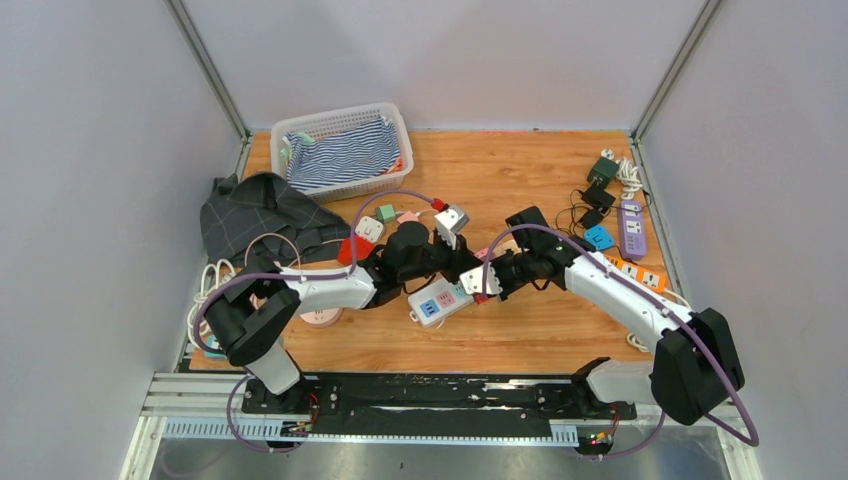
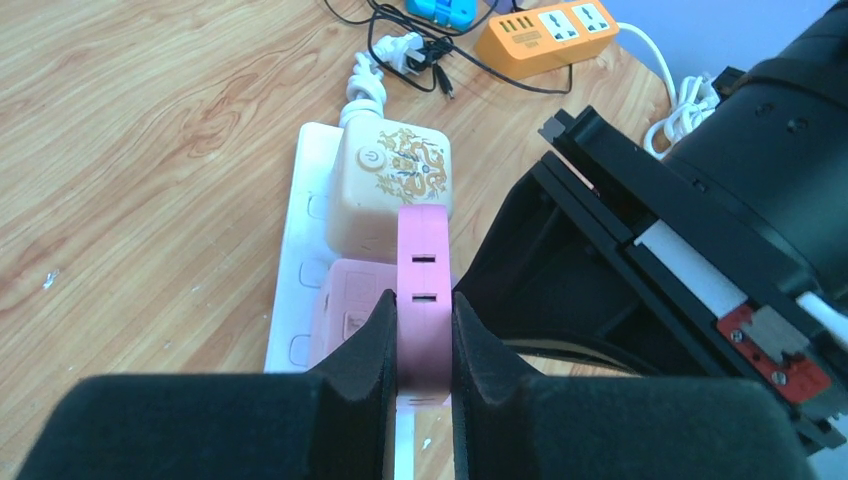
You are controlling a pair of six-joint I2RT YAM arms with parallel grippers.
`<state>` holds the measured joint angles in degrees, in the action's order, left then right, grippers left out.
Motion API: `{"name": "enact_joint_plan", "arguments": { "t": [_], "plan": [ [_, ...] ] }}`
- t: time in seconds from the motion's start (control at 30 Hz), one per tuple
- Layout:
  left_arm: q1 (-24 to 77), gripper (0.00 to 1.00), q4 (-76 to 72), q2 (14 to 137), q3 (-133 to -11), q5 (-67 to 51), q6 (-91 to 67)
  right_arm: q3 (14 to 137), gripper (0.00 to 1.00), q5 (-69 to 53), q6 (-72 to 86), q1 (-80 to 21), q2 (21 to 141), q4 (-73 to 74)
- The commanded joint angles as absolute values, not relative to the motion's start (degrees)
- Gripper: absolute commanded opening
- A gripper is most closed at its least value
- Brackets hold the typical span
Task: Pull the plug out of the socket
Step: Remove the plug from the socket.
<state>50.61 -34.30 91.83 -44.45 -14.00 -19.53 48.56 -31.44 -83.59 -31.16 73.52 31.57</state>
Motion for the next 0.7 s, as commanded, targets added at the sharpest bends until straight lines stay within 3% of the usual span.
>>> {"name": "enact_joint_plan", "arguments": {
  "t": [0.0,0.23,0.67],
  "plan": [
    [52.56,0.0,-34.95,94.28,-49.03,-21.91,-22.2,44.38,0.17,-28.02,-82.16,-32.69,78.65,39.72],
    [52.65,0.0,-35.36,95.17,-49.92,-22.07,-22.79,44.64,0.17,-27.87,-82.09,-32.88,79.12,40.12],
    [52.64,0.0,-38.13,88.57,-40.75,-18.12,-22.64,44.74,0.17,-27.69,-82.0,-32.94,79.4,40.25]
  ]
}}
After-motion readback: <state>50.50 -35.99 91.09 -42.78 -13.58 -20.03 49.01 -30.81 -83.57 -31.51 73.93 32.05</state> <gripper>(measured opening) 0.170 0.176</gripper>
